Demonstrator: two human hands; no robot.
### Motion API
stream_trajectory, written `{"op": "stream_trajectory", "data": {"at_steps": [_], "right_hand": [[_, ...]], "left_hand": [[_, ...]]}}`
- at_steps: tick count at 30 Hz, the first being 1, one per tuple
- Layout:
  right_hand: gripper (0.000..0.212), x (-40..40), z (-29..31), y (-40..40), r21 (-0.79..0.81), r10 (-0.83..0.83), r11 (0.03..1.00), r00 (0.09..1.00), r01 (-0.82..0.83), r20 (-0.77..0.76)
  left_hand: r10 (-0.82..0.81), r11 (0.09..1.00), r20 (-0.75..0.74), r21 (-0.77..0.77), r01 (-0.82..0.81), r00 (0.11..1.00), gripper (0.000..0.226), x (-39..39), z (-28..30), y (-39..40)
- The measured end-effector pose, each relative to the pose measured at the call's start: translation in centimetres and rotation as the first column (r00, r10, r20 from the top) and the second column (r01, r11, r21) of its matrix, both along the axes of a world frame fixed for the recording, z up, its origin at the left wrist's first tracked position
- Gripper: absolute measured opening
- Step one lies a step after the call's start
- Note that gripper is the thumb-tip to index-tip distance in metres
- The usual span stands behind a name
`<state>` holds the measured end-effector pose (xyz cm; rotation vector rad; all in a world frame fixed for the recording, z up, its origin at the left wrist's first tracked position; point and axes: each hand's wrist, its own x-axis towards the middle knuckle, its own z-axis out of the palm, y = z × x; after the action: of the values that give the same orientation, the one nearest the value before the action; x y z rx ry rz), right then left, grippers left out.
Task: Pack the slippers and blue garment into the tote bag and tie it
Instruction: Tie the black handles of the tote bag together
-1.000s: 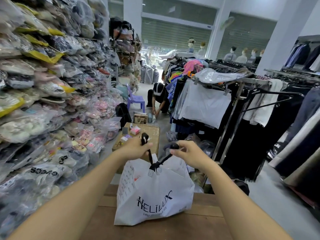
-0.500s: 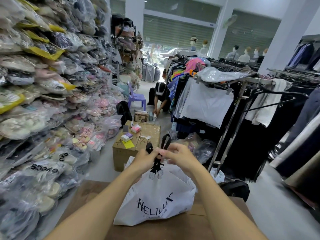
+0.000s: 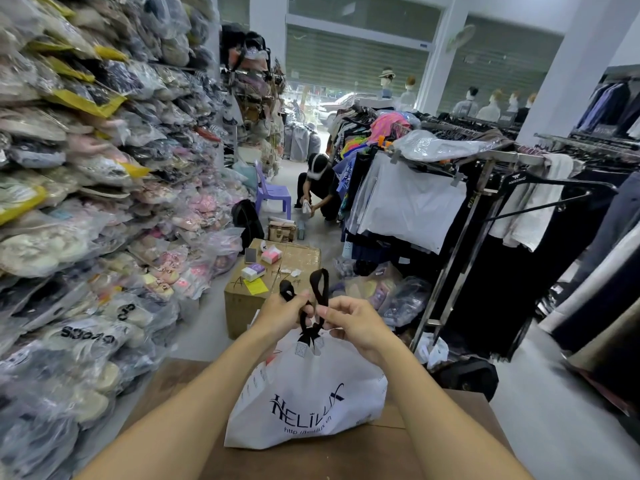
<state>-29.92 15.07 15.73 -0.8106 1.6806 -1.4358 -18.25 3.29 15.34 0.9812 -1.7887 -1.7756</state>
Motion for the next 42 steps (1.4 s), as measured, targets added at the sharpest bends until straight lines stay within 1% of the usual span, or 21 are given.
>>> {"op": "stream_trajectory", "data": {"at_steps": [2, 3, 4, 7, 9, 11, 13, 15, 17, 20, 25, 27, 29, 30, 31, 32, 34, 37, 38, 40, 42], "right_hand": [[0.013, -0.1, -0.1, 0.5, -0.008, -0.016, 1.0, 0.995, 0.015, -0.096], [0.014, -0.1, -0.1, 0.7, -0.007, -0.026, 1.0, 0.982, 0.025, -0.187], [0.013, -0.1, -0.2, 0.8, -0.025, -0.034, 0.999, 0.955, 0.027, -0.295], [0.005, 0.2, -0.7, 0.6, -0.135, -0.052, 0.99, 0.827, -0.029, -0.56], [0.007, 0.4, -0.3, 0.4, -0.14, -0.033, 0.987, 0.742, -0.083, -0.669], [0.014, 0.5, 0.4, 0.2, -0.087, 0.013, 0.991, 0.721, -0.103, -0.693], [0.03, 0.3, 0.9, 0.0, 0.011, 0.079, 0.995, 0.719, -0.099, -0.69], [0.04, 0.0, 0.9, -0.2, 0.098, 0.124, 0.992, 0.666, -0.077, -0.736], [0.04, -0.3, 0.8, -0.5, 0.141, 0.149, 0.988, 0.603, -0.06, -0.784], [0.04, -0.5, 0.6, -0.6, 0.136, 0.153, 0.988, 0.574, -0.073, -0.804], [0.04, -0.8, 0.6, 0.0, 0.148, 0.166, 0.986, 0.653, -0.083, -0.739], [0.038, -0.7, 0.8, 0.0, 0.142, 0.156, 0.987, 0.632, -0.074, -0.759], [0.04, -0.4, 0.9, -0.1, 0.12, 0.136, 0.991, 0.592, -0.067, -0.794], [0.041, -0.2, 0.8, -0.1, 0.102, 0.121, 0.993, 0.575, -0.066, -0.809], [0.042, -0.1, 0.6, -0.2, 0.084, 0.102, 0.995, 0.569, -0.057, -0.816], [0.042, 0.0, 0.4, -0.2, 0.062, 0.072, 0.997, 0.589, -0.037, -0.805], [0.038, 0.0, 0.0, -0.4, 0.036, 0.008, 0.999, 0.683, 0.027, -0.73], [0.033, 0.0, 0.2, -1.0, 0.083, -0.053, 0.989, 0.819, 0.122, -0.571], [0.033, 0.0, 0.3, -1.3, 0.114, -0.075, 0.982, 0.875, 0.147, -0.478], [0.031, 0.0, 0.4, -1.8, 0.176, -0.109, 0.974, 0.973, 0.145, -0.201], [0.028, 0.3, 0.3, -2.1, 0.224, -0.121, 0.968, 0.992, 0.112, 0.023]], "left_hand": [[-0.024, 1.0, 0.01, 0.009, 0.024, 1.0, 0.02, 0.1, 0.1, 0.0], [-0.048, 0.998, 0.037, -0.034, 0.05, 0.998, 0.016, 0.2, 0.1, 0.0], [-0.076, 0.989, 0.084, -0.117, 0.086, 0.994, 0.013, 0.2, 0.1, -0.1], [-0.134, 0.898, 0.256, -0.377, 0.227, 0.957, 0.016, -0.1, -0.1, 0.7], [-0.124, 0.855, 0.305, -0.45, 0.258, 0.944, 0.014, -0.6, -0.3, 1.3], [-0.115, 0.862, 0.302, -0.444, 0.246, 0.946, 0.015, -0.8, -0.4, 1.4], [-0.114, 0.864, 0.301, -0.44, 0.244, 0.947, 0.019, -0.7, -0.5, 1.2], [-0.109, 0.841, 0.297, -0.481, 0.247, 0.949, 0.023, -0.4, -0.6, 0.9], [-0.102, 0.78, 0.29, -0.57, 0.258, 0.951, 0.028, -0.3, -0.8, 0.6], [-0.127, 0.675, 0.284, -0.677, 0.293, 0.95, 0.03, -0.2, -1.2, 0.4], [-0.139, 0.586, 0.355, -0.723, 0.366, 0.925, 0.031, -0.2, -1.7, 0.0], [-0.083, 0.52, 0.376, -0.774, 0.361, 0.923, 0.029, -0.1, -2.0, 0.4], [0.026, 0.369, 0.4, -0.856, 0.363, 0.916, 0.027, 0.0, -2.0, 1.4], [0.065, 0.338, 0.392, -0.874, 0.349, 0.918, 0.026, 0.1, -2.1, 1.8], [0.094, 0.338, 0.381, -0.881, 0.33, 0.92, 0.025, 0.1, -2.3, 2.0], [0.119, 0.354, 0.364, -0.885, 0.303, 0.924, 0.024, 0.2, -2.5, 2.1], [0.163, 0.415, 0.319, -0.881, 0.229, 0.934, 0.022, 0.1, -2.8, 2.0], [0.166, 0.46, 0.261, -0.873, 0.159, 0.951, 0.025, -0.2, -3.0, 2.0], [0.161, 0.464, 0.248, -0.873, 0.149, 0.955, 0.024, -0.2, -3.1, 2.1], [0.152, 0.457, 0.189, -0.884, 0.1, 0.97, 0.019, -0.1, -3.5, 1.9], [0.147, 0.445, 0.139, -0.894, 0.06, 0.979, 0.016, 0.3, -3.9, 1.8]]}}
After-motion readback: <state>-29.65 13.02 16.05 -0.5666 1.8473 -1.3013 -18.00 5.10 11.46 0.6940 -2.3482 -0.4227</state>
